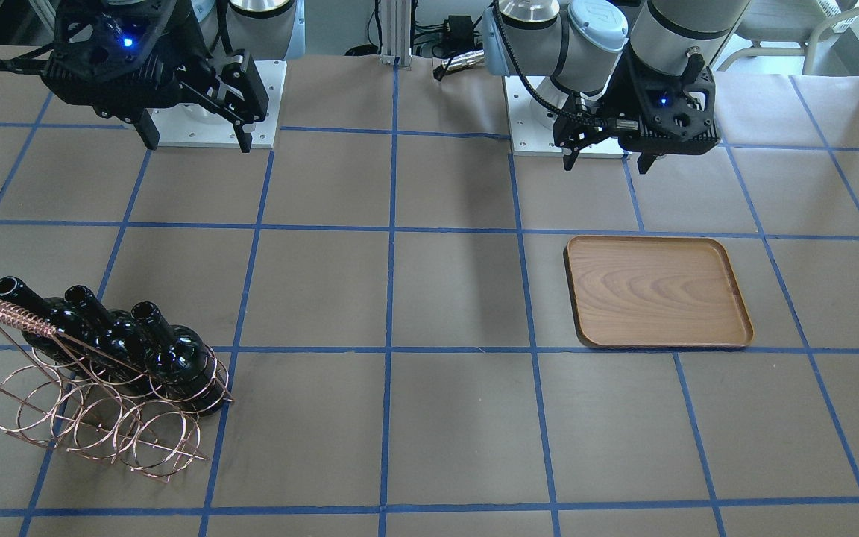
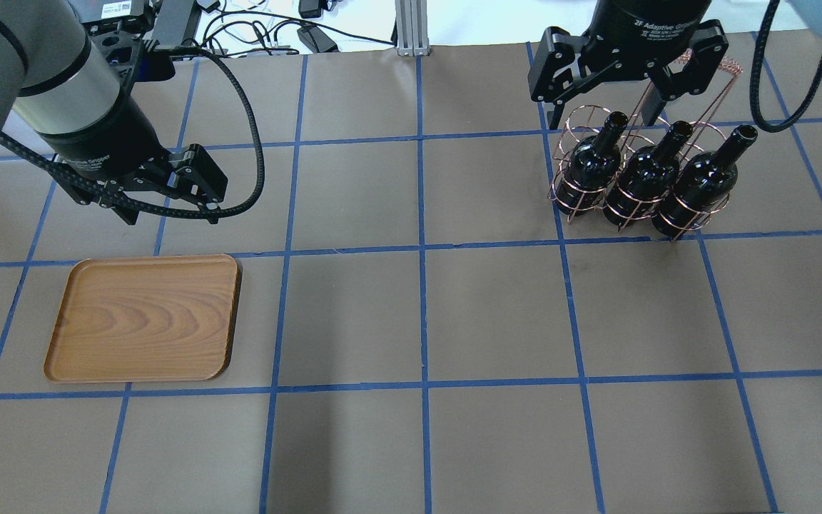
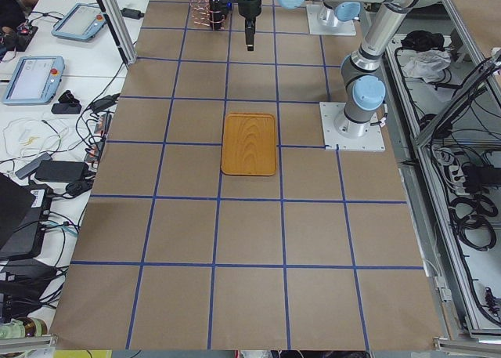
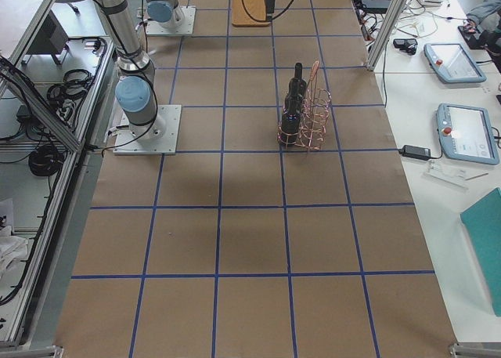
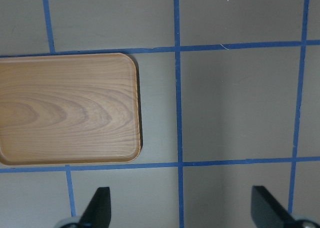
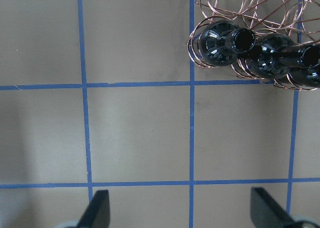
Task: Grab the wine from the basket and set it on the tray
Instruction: 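Move the right gripper over the copper wine rack toward the bottles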
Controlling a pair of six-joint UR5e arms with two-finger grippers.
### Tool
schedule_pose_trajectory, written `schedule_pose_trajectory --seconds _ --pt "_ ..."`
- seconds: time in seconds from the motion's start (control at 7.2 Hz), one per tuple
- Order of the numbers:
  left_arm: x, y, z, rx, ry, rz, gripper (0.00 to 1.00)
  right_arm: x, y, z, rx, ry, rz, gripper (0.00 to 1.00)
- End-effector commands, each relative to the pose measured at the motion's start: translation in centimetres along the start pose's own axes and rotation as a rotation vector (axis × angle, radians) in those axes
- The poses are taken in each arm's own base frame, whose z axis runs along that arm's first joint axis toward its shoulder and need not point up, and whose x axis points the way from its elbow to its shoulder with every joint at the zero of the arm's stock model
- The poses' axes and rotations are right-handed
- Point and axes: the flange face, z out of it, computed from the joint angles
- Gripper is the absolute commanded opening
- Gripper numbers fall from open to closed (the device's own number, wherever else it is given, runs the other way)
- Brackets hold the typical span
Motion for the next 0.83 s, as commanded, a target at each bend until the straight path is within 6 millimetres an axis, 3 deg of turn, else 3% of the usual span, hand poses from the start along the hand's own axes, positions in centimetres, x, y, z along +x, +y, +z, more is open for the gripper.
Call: schedule_pose_trajectory --seconds 0.0,0.69 --pt "-0.01 0.00 0.03 -0.001 -0.002 0.003 1.00 0.05 0.01 0.14 -0.003 -0.002 -0.003 1.00" --pt "0.00 0.04 -0.05 0.002 0.000 0.003 1.00 0.02 0.15 0.73 -0.009 0.001 -0.003 1.00"
